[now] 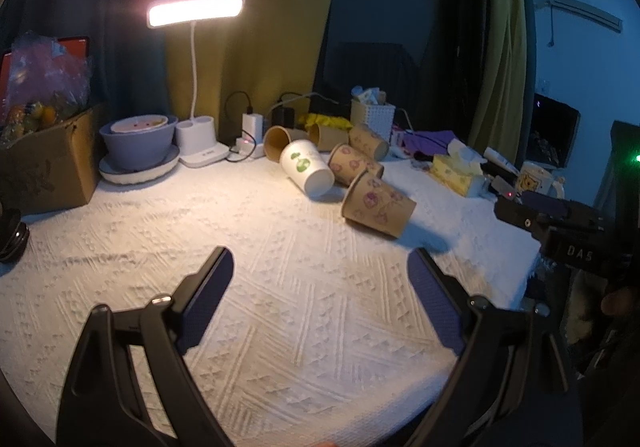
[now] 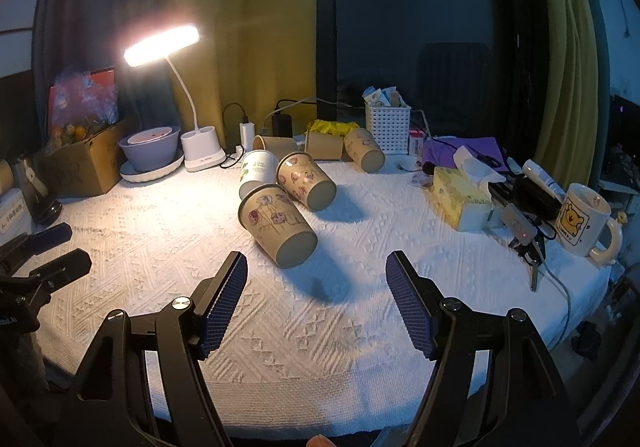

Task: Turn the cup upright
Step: 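Move the right gripper to the lying pig-print paper cup and close on it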

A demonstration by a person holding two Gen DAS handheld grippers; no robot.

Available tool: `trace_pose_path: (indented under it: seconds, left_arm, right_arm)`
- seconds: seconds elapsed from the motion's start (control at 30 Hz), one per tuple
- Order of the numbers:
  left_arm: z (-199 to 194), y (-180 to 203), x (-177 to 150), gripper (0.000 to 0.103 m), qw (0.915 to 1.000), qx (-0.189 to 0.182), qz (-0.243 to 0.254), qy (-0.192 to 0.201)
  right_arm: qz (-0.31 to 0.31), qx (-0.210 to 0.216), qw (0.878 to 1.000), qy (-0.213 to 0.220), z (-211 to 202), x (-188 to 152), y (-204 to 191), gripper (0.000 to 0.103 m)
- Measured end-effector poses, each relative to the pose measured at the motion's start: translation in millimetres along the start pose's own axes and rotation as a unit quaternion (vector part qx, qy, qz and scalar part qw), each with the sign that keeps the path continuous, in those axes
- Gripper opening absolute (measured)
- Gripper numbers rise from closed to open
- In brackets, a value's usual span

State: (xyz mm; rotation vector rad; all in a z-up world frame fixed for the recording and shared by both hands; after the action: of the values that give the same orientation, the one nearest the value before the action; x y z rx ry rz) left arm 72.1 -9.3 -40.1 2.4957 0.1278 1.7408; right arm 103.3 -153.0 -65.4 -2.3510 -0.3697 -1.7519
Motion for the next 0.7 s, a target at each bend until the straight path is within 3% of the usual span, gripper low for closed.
trace_pose_path:
  seconds: [0.33, 0.7]
  left_arm:
    - [44, 20, -4, 0.090, 0.9978, -0.012, 0.002, -0.065]
    - [131, 64, 10, 0.090, 0.9905, -0.032, -0.015, -0.133]
  right_arm:
    - [0.011, 0.011, 1.000, -0.014, 28, -9, 25, 0.075]
    - [0.031, 0.027, 0.999, -0.034, 93, 1, 67, 0.075]
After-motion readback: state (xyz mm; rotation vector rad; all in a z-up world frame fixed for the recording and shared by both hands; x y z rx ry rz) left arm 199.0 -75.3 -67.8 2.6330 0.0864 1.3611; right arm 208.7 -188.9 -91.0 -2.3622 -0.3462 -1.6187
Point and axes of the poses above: each gripper's, at about its wrist camera, not at the fingertips, and z roughly the way its jaws point, y to its right, x to its top, the point moved 7 cm from there along z, roughly the way its jaws point, and after that the axes turned 7 degrees about y, right-handed, at the moved point
